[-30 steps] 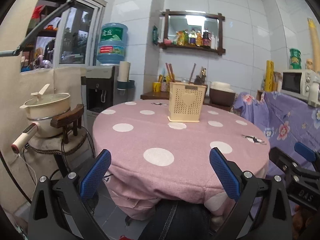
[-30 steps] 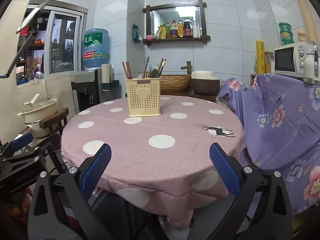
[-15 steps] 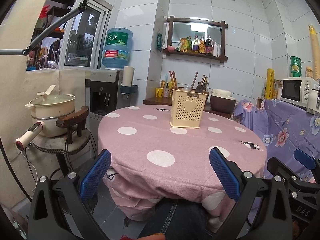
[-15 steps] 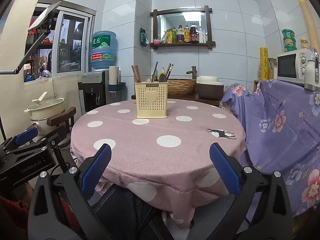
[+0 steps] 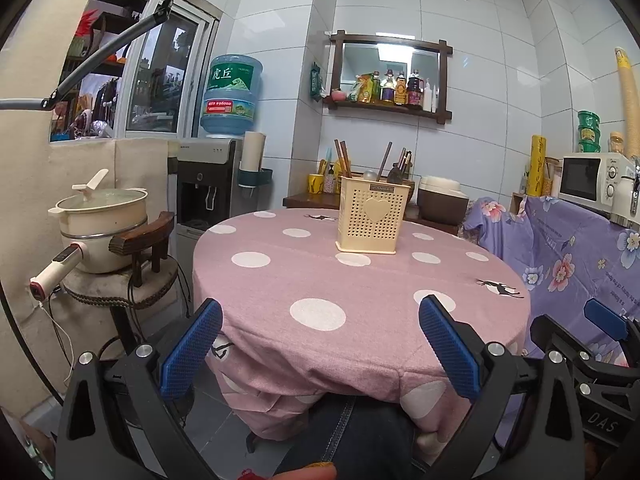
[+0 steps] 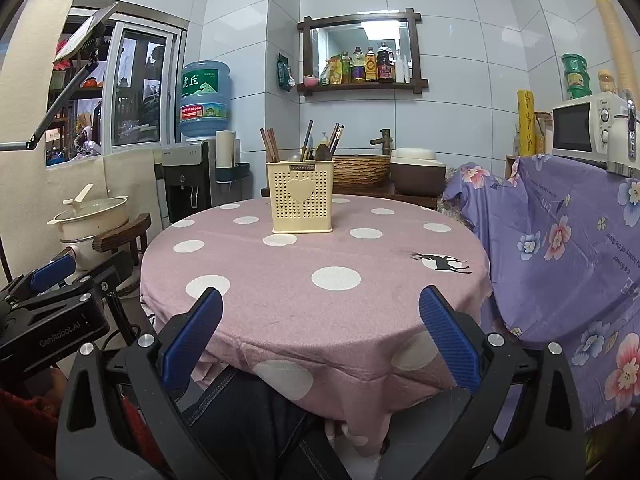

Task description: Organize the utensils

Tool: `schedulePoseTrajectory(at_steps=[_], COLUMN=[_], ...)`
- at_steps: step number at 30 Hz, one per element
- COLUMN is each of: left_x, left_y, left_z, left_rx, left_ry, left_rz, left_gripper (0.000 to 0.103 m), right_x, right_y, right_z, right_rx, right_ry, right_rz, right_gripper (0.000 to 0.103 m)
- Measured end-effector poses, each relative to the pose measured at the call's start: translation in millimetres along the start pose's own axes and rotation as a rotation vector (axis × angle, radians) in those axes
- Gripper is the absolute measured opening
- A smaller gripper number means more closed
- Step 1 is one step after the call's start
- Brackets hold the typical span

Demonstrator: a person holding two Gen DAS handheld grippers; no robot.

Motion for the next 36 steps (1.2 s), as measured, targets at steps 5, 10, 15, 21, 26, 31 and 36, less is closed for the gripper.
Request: schedulePoseTrajectory(at_steps=[5, 10, 15, 21, 26, 31, 36], left_x=[-1.2, -0.7, -0.8, -0.6, -0.8, -0.8, -0.7], left_y=[-0.6, -1.2, -0.9, -0.9, -0.8, -0.6, -0.3], left_z=[-0.1, -0.3, -0.1, -0.5, -0.3, -0.3, -0.5], left_rx=[-0.001, -0.002, -0.002, -0.003, -0.002, -0.002, -0.002], left_ry=[-0.006, -0.008, -0.008, -0.008, -0.008, -0.008, -0.008], left_rz=[0.006, 0.009, 0.009, 0.008, 0.009, 0.01, 0.009], left_gripper=[0.098, 0.098, 0.098, 0.098, 0.098, 0.098, 0.098], right_x=[0.4, 0.5, 0.2, 0.2, 0.3, 0.3, 0.5], right_y=[0.0, -0.5, -0.6, -0.7, -0.7, -1.1, -1.1], right_z=[-0.3, -0.5, -0.6, -1.0, -1.5, -2.0, -2.1], right_rx=[-0.001, -0.001, -0.002, -0.001, -0.002, -0.002, -0.002], right_ry=[-0.001, -0.002, -0.002, -0.001, -0.002, -0.003, -0.003], right_rz=[0.002, 0.0, 0.0, 0.001, 0.002, 0.002, 0.002], right_gripper=[0.097, 0.097, 0.097, 0.097, 0.097, 0.097, 0.097])
Point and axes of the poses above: each gripper's, at about its wrist camera, not at the fingertips, and x roughly against the way its jaws point, z to its left, y to its top, the point moved 2 cm from there along -x, roughly the way its jaws point, and after that the axes turned 4 degrees about x, right-handed, at the moved point
